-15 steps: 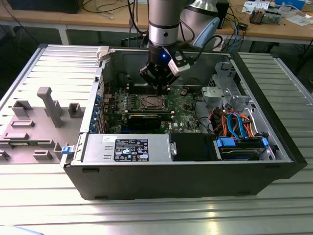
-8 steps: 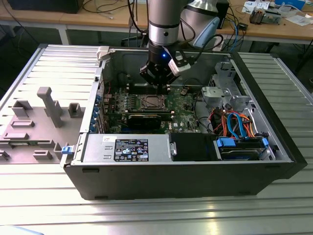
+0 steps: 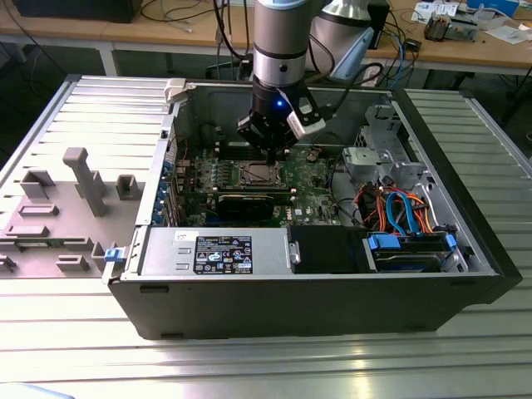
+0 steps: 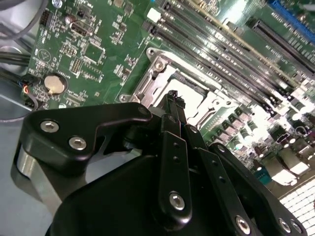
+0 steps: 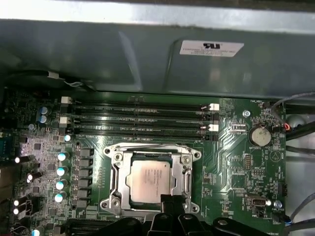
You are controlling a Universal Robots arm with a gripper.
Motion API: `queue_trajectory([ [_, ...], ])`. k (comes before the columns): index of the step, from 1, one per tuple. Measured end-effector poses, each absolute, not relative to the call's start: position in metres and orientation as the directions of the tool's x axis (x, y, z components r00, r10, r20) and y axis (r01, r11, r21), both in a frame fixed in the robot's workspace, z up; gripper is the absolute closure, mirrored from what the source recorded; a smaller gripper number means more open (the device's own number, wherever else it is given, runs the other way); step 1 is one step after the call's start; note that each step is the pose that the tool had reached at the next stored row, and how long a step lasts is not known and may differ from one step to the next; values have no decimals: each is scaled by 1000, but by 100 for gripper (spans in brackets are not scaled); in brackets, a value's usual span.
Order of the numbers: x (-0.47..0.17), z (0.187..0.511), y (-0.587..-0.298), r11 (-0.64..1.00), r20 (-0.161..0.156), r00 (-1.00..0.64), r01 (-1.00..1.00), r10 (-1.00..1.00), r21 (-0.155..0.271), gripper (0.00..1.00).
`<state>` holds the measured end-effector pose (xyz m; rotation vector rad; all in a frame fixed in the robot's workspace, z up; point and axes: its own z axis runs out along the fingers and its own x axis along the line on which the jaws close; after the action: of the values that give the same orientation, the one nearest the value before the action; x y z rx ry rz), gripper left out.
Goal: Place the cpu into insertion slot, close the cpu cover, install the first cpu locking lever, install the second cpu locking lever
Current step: 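Install the second cpu locking lever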
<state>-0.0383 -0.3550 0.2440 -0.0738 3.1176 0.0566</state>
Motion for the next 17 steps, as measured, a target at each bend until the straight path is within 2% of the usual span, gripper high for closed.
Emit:
queue_trajectory([
  [17,-40,243,-361,998,-22,-999,-48,-47,37,89],
])
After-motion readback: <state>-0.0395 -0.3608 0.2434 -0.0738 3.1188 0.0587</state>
